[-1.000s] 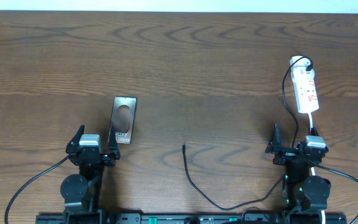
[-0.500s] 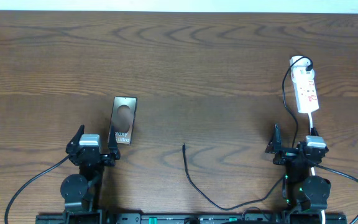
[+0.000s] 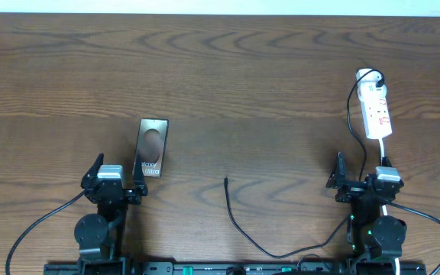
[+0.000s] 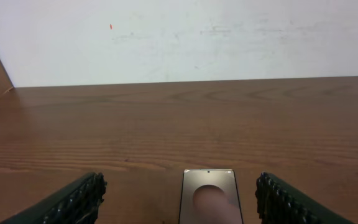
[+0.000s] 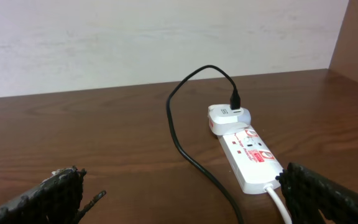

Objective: Plug charger to phone and switch on socket
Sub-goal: 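Move the left gripper forward over the clear-cased phone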

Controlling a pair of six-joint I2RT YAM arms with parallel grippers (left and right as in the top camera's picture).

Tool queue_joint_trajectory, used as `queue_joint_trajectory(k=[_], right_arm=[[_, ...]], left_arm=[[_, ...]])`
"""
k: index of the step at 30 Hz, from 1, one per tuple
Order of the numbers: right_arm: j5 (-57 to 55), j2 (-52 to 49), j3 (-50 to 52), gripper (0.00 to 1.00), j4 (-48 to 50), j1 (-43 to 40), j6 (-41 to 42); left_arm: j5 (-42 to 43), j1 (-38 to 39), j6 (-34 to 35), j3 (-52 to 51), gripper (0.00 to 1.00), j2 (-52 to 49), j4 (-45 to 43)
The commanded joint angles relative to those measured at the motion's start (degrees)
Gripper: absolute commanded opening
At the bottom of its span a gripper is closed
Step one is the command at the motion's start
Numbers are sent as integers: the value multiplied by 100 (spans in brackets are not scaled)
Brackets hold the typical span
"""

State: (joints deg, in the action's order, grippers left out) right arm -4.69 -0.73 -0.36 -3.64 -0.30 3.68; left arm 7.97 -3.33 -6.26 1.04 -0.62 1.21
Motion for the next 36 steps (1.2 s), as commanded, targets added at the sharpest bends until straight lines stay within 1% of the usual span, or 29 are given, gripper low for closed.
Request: queue_joint_trajectory(k=[1, 4, 9, 13, 17, 21, 23, 26, 27, 31, 33, 34, 36], right_arm=[[15, 24, 4, 99, -26, 2, 7], [15, 24, 4, 99, -26, 2, 7], [15, 24, 4, 99, -24, 2, 9], [15, 24, 4, 99, -26, 2, 9], [15, 24, 4, 99, -26, 2, 9], [15, 24, 4, 99, -26, 2, 9], [15, 24, 4, 99, -26, 2, 9], [15, 24, 4, 99, -26, 2, 7], [15, 24, 4, 99, -26, 2, 7], [15, 24, 4, 99, -26, 2, 7], [15, 24, 4, 99, -26, 2, 9], [15, 24, 4, 99, -26, 2, 7], [15, 24, 4, 99, -24, 2, 9]], left_arm=[[31, -24, -55, -81, 80, 39, 210], [33, -24, -24, -79, 80, 39, 146], [33, -24, 232, 15, 80, 37, 87], [31, -24, 229, 339, 80, -72, 92], [31, -24, 225, 920, 80, -483, 92], [33, -24, 223, 1696, 80, -1342, 133], [35, -24, 225, 2245, 80, -1980, 247], [33, -24, 223, 3139, 80, -2983, 614], [33, -24, 225, 3322, 80, -3178, 726], [33, -24, 225, 4782, 80, -4686, 1912], [31, -24, 225, 5228, 80, -5184, 2363], [31, -24, 225, 5659, 80, -5698, 2855], [31, -24, 225, 6030, 80, -6179, 3348]])
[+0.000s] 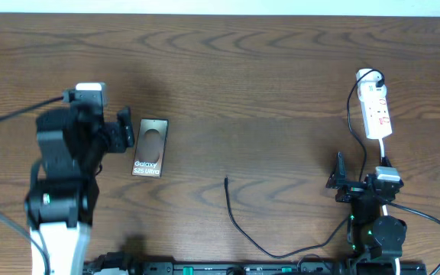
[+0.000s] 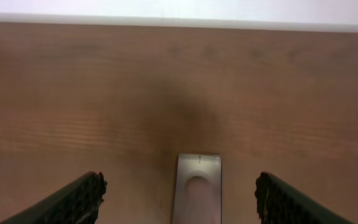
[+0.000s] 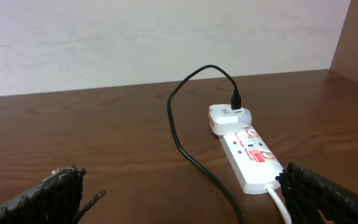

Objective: Plug charger to phone and switch on socket
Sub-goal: 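Move the left gripper forward over the clear-cased phone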

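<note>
The phone lies screen-up on the wooden table, left of centre. My left gripper is raised over the table just left of the phone and open. In the blurred left wrist view the phone shows between the wide-apart fingers of the left gripper. The black charger cable has its free plug end lying mid-table. It runs to the white adapter in the white power strip at the far right. My right gripper rests open near the front edge, below the power strip.
The strip's white lead runs down toward the right arm's base. The black cable loops across the table in front of the right gripper. A pale wall stands behind the table's far edge.
My left arm has lifted from its rest near the front edge and now hangs higher and farther out, beside the phone. The phone, the cable and the right arm have not moved.
</note>
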Controlling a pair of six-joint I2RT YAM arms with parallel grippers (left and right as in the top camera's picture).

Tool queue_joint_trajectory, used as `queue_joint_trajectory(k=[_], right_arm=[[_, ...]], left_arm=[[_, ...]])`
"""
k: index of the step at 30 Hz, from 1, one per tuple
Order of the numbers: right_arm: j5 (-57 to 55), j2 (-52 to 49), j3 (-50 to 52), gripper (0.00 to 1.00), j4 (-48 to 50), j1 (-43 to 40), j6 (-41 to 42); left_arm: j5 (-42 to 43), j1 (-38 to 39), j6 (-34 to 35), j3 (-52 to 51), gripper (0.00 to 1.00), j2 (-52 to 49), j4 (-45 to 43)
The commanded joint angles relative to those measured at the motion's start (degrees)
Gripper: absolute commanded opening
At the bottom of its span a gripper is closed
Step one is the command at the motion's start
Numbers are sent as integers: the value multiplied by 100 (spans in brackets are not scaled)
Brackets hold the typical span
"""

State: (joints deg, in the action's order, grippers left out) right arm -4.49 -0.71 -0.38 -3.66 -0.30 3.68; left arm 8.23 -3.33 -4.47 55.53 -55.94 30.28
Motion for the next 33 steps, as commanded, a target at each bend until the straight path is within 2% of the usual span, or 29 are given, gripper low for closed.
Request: queue_joint_trajectory(k=[1, 5, 14, 16, 17, 18, 19, 20, 27, 33], right_arm=[[-4, 22, 7, 99, -24, 2, 7], [-4, 22, 7, 99, -24, 2, 9], [-4, 22, 7, 99, -22, 2, 9], [-4, 22, 7, 99, -22, 2, 9], [-4, 22, 7, 99, -24, 2, 9], [-4, 22, 7, 99, -22, 2, 9], [-4, 22, 7, 99, -22, 2, 9], [-4, 22, 7, 99, -22, 2, 7], [-4, 22, 7, 99, -24, 2, 9], [-4, 22, 7, 99, -22, 2, 9]], left_arm=[[4, -24, 44, 728, 80, -859, 660], [7, -24, 46, 1152, 80, -1766, 1617], [15, -24, 46, 1147, 79, -2153, 2028], [13, -24, 46, 1145, 38, -2153, 2022], [13, -24, 46, 1145, 30, -2153, 2022], [13, -24, 46, 1147, 41, -2153, 2022], [11, -24, 46, 1147, 80, -2153, 2022], [11, -24, 46, 1145, 100, -2153, 2022], [116, 48, 48, 1145, 100, -2190, 2065], [114, 407, 46, 1147, 99, -2697, 2356]])
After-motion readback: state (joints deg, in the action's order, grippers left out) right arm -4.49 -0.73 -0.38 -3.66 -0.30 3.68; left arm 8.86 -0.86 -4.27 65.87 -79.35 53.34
